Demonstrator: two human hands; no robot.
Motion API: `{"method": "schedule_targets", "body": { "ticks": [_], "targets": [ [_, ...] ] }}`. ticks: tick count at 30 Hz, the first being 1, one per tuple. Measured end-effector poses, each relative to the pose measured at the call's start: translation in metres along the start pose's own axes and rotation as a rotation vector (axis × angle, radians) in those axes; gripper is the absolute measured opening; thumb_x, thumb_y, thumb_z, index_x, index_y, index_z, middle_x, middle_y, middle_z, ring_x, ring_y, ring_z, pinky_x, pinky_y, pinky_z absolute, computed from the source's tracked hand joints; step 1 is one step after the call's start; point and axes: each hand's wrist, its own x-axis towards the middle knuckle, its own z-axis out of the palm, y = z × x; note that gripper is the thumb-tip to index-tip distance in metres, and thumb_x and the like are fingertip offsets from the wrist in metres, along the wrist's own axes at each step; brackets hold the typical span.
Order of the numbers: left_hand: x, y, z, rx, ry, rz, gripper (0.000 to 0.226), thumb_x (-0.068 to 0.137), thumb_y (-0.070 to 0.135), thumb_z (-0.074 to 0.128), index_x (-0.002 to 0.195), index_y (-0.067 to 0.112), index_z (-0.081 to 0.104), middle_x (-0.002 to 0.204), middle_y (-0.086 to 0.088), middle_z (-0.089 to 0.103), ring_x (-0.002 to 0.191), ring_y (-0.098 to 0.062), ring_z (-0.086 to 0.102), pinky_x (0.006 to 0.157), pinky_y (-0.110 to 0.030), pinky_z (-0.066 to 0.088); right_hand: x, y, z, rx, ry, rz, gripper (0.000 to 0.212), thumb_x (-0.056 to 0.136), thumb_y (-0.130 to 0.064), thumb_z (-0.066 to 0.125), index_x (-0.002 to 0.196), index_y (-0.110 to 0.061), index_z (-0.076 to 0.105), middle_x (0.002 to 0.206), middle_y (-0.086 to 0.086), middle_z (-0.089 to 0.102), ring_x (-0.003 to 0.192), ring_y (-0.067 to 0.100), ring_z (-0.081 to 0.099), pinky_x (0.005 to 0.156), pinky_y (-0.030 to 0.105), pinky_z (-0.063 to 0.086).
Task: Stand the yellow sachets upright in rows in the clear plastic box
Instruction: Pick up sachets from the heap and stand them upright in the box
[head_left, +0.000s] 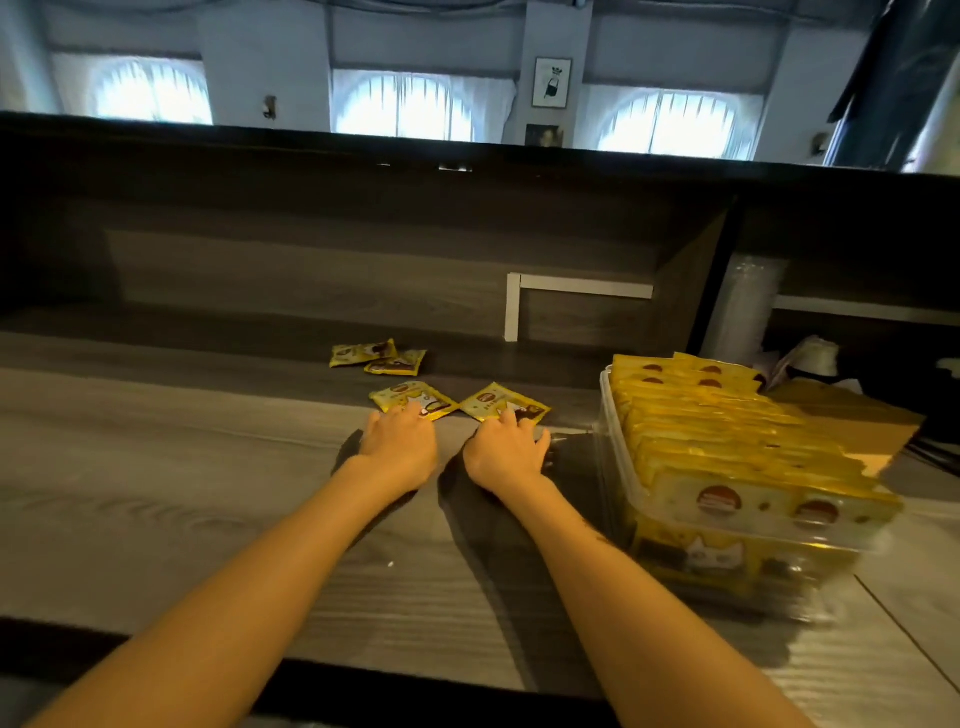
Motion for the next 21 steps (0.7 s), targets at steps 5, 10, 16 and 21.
{"method": "schedule_targets", "body": {
  "ticks": [5, 10, 16, 21],
  "targets": [
    [-0.035, -0.009, -0.013, -0.044, -0.013, -0.057, 0.03, 0.092, 0.006, 0.041, 0.115, 0.001, 0.059, 0.126, -0.016, 0.053, 0.113, -0.031, 0.052, 0.088, -0.036, 0.045, -0.032, 0.004, -0.009, -0.097, 0.036, -0.1, 0.041, 0.093, -0.021, 0.046, 0.131, -0.004, 0.047, 0.145, 0.016, 0.033, 0.135, 0.034, 0.029, 0.112, 0.05, 0.024],
    [-0.052, 0.004, -0.033, -0.113, 0.037, -0.142, 0.03, 0.092, 0.01, 0.041, 0.117, 0.001, 0.054, 0.125, -0.019, 0.054, 0.114, -0.034, 0.052, 0.089, -0.037, 0.044, -0.052, 0.013, -0.012, 0.081, 0.19, -0.154, 0.029, 0.092, -0.02, 0.047, 0.105, 0.001, 0.062, 0.115, 0.017, 0.059, 0.107, 0.033, 0.056, 0.086, 0.037, 0.046],
    [-0.044, -0.016, 0.0, -0.239, 0.038, -0.357, 0.057, 0.095, 0.041, 0.041, 0.142, 0.011, 0.028, 0.148, -0.019, 0.028, 0.138, -0.037, 0.022, 0.112, -0.051, 0.019, -0.038, 0.024, -0.001, 0.084, 0.163, 0.01, 0.054, 0.098, -0.029, 0.035, 0.146, -0.008, 0.023, 0.152, 0.024, 0.015, 0.141, 0.04, 0.013, 0.117, 0.045, 0.015],
    [-0.039, -0.027, 0.004, -0.475, 0.074, -0.274, 0.068, 0.089, 0.041, 0.055, 0.144, 0.014, 0.026, 0.147, -0.013, 0.036, 0.136, -0.03, 0.032, 0.111, -0.047, 0.022, -0.029, 0.024, 0.0, 0.159, 0.104, 0.109, 0.045, 0.096, -0.022, 0.041, 0.136, -0.004, 0.034, 0.14, 0.024, 0.037, 0.13, 0.04, 0.036, 0.109, 0.048, 0.031]
  ]
}}
